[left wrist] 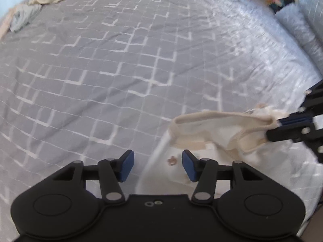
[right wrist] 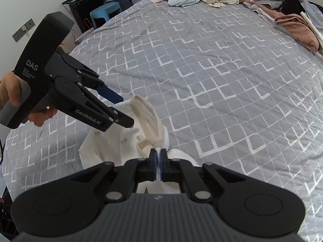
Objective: Fold clothes
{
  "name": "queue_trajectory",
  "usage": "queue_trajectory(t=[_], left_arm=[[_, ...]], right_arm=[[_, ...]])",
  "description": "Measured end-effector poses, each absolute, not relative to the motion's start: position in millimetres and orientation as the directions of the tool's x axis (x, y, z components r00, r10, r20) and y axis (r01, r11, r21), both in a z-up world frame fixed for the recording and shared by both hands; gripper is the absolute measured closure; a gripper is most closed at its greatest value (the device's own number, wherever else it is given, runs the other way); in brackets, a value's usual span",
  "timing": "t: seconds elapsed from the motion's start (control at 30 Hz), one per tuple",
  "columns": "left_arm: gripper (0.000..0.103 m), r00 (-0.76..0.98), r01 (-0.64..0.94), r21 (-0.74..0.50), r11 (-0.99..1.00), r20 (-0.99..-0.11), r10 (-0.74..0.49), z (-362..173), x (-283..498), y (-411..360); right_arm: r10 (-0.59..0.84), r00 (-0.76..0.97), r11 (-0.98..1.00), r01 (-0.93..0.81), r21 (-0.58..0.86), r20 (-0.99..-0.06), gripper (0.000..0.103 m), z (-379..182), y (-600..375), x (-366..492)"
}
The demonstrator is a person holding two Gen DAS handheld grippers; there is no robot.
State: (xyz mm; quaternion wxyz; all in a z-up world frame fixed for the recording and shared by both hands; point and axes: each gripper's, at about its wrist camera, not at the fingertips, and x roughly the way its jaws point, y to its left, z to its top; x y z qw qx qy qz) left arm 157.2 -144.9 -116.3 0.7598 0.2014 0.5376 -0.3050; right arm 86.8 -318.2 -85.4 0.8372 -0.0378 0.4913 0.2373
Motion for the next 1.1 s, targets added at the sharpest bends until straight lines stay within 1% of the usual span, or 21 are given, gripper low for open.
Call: queue_trajectory(t=[0.07, 0.1, 0.2, 0.33, 0.47, 0.6, 0.63, 0.7, 0.8, 0.83, 0.87, 0.9, 0.93, 1.0, 1.1], left_arm=[[0.051, 0.271, 0.687, 0.031, 0.726, -0.938, -0.217, -117, 155, -148], [0.051, 0.28, 0.687, 0.033, 0.726, -0.934, -0.222, -116, 154, -148], [0.051, 0.27, 0.685, -0.016, 0.728, -0.923, -0.275, -112, 154, -145], [0.051, 0.25, 0.661, -0.061, 0.748, -0.922, -0.296, -112, 159, -143], [0.051, 0.293, 0.663, -0.026, 0.748, -0.91, -0.292, -114, 158, -143], [0.051, 0.355, 0.695, 0.066, 0.716, -0.897, -0.263, -118, 149, -148], [0.053, 0.356, 0.703, 0.083, 0.707, -0.901, -0.248, -121, 149, -150], [0.054, 0.326, 0.716, 0.077, 0.694, -0.916, -0.235, -126, 150, -151], [0.056, 0.321, 0.707, 0.045, 0.706, -0.91, -0.263, -127, 149, -148], [0.062, 0.33, 0.702, 0.039, 0.712, -0.903, -0.275, -126, 148, -147], [0.079, 0.333, 0.696, 0.033, 0.717, -0.9, -0.282, -125, 148, -146], [0.091, 0.326, 0.692, 0.025, 0.721, -0.902, -0.282, -125, 149, -146], [0.099, 0.314, 0.689, 0.011, 0.725, -0.906, -0.284, -126, 150, -146], [0.102, 0.269, 0.676, -0.041, 0.736, -0.916, -0.298, -129, 152, -146], [0.103, 0.283, 0.669, -0.047, 0.742, -0.907, -0.312, -129, 150, -145]], right_arm=[[0.36, 0.405, 0.885, -0.433, 0.171, -0.84, 0.099, -86, -318, 87], [0.36, 0.405, 0.885, -0.433, 0.171, -0.841, 0.099, -86, -318, 87], [0.359, 0.405, 0.886, -0.432, 0.17, -0.841, 0.099, -86, -318, 87], [0.36, 0.404, 0.884, -0.435, 0.17, -0.841, 0.099, -86, -318, 88], [0.358, 0.403, 0.884, -0.437, 0.166, -0.842, 0.099, -87, -317, 88], [0.359, 0.403, 0.881, -0.444, 0.163, -0.842, 0.099, -88, -315, 87], [0.359, 0.401, 0.881, -0.443, 0.164, -0.843, 0.099, -88, -315, 87], [0.359, 0.4, 0.882, -0.442, 0.165, -0.843, 0.099, -88, -316, 87], [0.36, 0.399, 0.881, -0.442, 0.167, -0.844, 0.099, -88, -315, 86], [0.359, 0.397, 0.881, -0.444, 0.166, -0.845, 0.099, -88, -315, 87], [0.358, 0.396, 0.88, -0.446, 0.164, -0.846, 0.099, -88, -315, 87], [0.357, 0.395, 0.88, -0.447, 0.162, -0.846, 0.099, -88, -315, 87], [0.356, 0.395, 0.88, -0.448, 0.161, -0.847, 0.099, -88, -315, 87], [0.356, 0.391, 0.88, -0.446, 0.164, -0.849, 0.099, -89, -314, 88], [0.358, 0.387, 0.879, -0.446, 0.167, -0.85, 0.099, -89, -313, 89]])
